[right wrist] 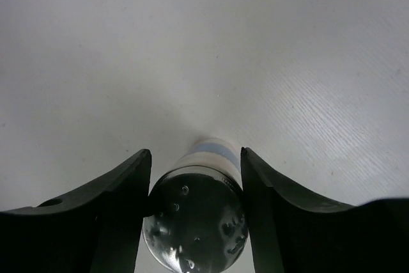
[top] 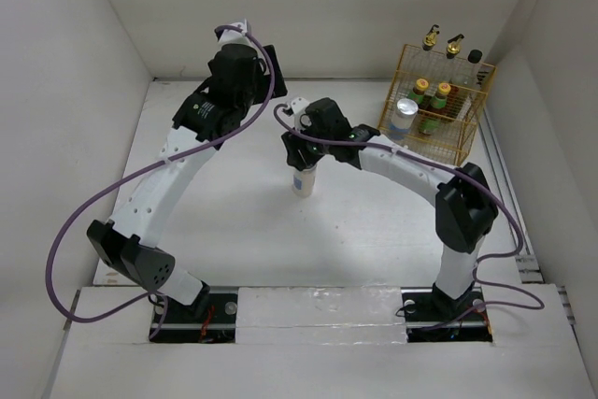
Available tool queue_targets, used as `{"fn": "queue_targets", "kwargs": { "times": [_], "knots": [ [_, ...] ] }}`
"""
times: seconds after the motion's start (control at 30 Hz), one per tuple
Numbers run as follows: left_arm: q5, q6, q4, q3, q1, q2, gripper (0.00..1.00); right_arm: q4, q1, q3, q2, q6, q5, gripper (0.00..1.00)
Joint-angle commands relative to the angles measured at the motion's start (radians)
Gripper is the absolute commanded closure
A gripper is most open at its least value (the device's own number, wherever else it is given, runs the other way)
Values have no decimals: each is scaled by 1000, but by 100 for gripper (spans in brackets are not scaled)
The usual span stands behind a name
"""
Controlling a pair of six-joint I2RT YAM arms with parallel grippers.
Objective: Organize the condiment bottles
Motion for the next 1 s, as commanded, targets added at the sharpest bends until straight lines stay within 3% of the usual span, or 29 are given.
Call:
{"fn": "queue_targets", "kwargs": {
  "times": [0.0,0.07,0.17,0.23,0.3,0.4,0.5,0.57,0.63,0.8,0.97],
  "knots": [
    [-22,19,0,27,1,-51,21,26,-1,46,-39,16,54,45],
    [-1,19,22,15,1,-51,21,17,-13,24,-111,16,79,54],
    [28,19,31,4,1,-51,21,6,-51,4,-197,16,70,54],
    [53,19,31,4,1,-40,21,6,-79,-8,-275,25,42,41],
    [62,19,40,4,1,-28,21,-18,-117,-8,-291,25,15,16],
    [62,19,40,-5,1,-19,21,-103,-127,13,-291,14,11,39],
    [62,19,40,4,1,-19,21,-86,-136,-39,-301,14,36,24],
    [62,19,40,4,1,-10,21,-97,-150,-60,-301,14,24,8],
    [71,19,40,4,1,-10,21,-152,-150,-60,-292,-27,-5,0],
    [71,19,40,4,1,0,21,-210,-88,-116,-308,-60,63,0],
    [81,19,49,4,1,9,21,-233,-111,-155,-305,-21,120,0]
  ]
}}
